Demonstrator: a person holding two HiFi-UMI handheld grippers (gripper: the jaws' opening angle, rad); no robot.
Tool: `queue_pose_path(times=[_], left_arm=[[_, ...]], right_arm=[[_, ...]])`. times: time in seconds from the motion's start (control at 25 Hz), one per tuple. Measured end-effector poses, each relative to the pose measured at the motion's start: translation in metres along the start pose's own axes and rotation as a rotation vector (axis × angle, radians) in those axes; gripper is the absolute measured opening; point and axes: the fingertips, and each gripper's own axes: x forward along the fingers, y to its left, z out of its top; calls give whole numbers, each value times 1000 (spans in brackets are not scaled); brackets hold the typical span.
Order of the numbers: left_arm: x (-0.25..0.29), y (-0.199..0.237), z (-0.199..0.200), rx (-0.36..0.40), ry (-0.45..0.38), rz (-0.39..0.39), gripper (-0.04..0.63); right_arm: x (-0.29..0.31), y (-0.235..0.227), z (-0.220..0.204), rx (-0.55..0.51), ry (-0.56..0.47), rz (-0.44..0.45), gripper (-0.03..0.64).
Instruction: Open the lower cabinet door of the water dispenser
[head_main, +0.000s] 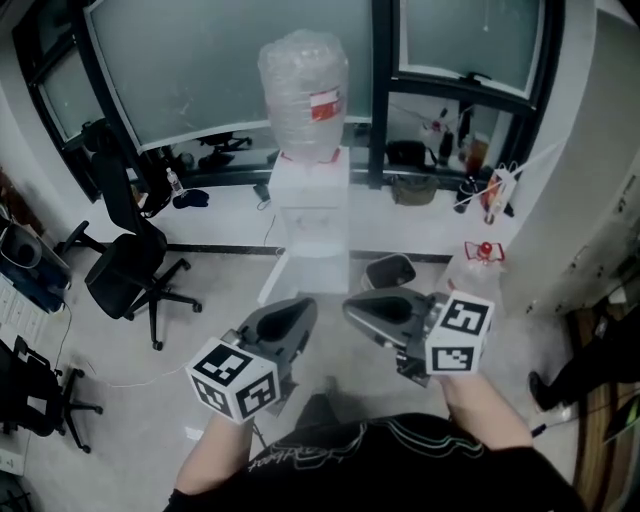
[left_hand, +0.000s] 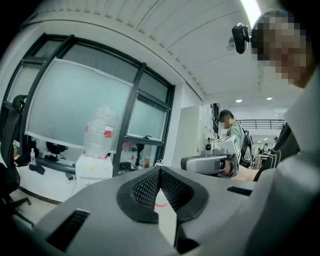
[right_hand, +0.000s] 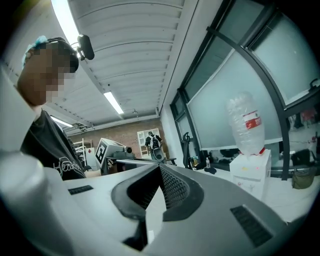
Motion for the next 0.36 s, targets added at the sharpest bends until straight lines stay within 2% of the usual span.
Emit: queue_pose_path(times=[0.36], left_arm=[[0, -15, 14, -6, -31, -61, 0]], right_arm=[[-14, 7, 6, -37, -8, -38, 12]])
